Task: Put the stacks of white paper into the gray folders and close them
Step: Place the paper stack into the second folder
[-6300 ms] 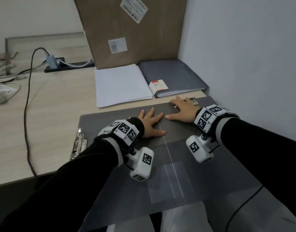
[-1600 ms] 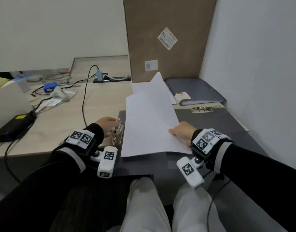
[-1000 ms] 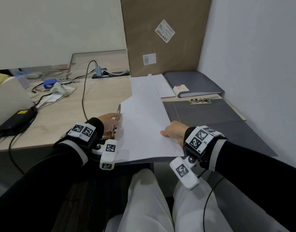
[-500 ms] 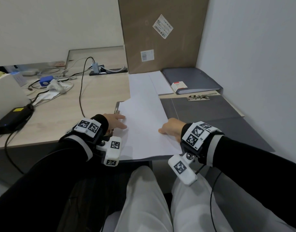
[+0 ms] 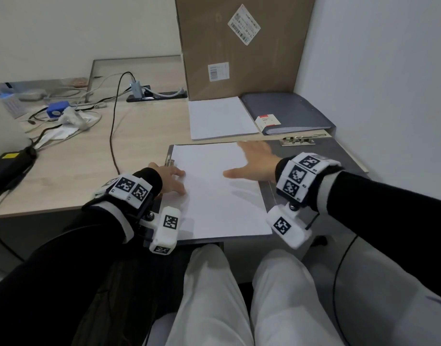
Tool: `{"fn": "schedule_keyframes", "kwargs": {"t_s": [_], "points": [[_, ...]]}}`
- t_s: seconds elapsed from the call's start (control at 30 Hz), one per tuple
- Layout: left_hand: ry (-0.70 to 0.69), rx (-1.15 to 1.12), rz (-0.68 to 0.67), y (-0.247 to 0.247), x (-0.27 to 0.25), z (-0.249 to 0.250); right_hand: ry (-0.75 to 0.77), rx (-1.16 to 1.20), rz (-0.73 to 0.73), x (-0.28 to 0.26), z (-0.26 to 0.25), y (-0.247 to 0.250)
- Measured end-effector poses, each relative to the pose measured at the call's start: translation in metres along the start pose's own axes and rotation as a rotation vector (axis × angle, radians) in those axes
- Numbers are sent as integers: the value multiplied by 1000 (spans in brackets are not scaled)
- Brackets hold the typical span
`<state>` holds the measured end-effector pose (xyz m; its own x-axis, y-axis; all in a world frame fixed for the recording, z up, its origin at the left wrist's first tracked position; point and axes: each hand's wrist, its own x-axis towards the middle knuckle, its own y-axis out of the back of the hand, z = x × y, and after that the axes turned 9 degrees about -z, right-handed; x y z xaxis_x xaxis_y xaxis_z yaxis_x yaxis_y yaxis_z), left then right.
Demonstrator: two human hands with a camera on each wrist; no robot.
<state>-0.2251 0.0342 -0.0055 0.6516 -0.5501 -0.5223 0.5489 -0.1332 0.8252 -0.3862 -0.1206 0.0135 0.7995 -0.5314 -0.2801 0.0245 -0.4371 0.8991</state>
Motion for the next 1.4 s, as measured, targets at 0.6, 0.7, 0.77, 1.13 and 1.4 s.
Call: {"fn": "schedule_keyframes", "kwargs": {"t_s": [0.6, 0.7, 0.77, 1.13, 1.4], "points": [[-96, -585, 198, 12, 18, 4, 76, -251, -315, 44, -29, -52], [-84, -798, 340, 17, 20, -3, 76, -247, -316, 44, -28, -51], [-128, -886, 381, 21, 19, -12, 75, -249, -307, 43, -29, -52], [-140, -421, -116, 27, 3, -61, 68, -241, -289, 42, -30, -53], [-121, -67, -90, 17, 3, -53, 65, -261, -314, 40, -30, -50]]}}
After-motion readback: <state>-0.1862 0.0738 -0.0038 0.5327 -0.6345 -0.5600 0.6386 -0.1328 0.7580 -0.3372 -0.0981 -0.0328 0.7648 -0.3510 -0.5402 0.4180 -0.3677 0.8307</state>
